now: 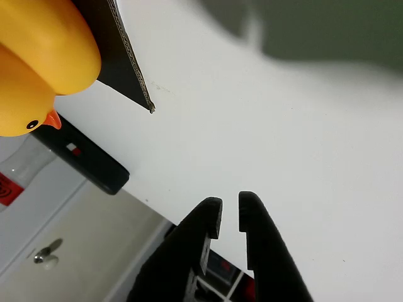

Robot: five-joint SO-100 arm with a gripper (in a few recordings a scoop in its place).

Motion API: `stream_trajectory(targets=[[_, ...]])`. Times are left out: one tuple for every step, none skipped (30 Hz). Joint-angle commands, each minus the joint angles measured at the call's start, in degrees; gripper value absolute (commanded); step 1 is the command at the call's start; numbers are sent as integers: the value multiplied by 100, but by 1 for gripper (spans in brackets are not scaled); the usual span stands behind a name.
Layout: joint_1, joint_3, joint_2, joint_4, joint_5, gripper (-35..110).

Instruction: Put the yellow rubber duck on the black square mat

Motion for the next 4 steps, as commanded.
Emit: stream_trajectory(targets=[[-79,0,44,26,-123,2],[-79,0,44,26,-123,2],[-79,0,44,26,-123,2],[-79,0,44,26,-123,2]])
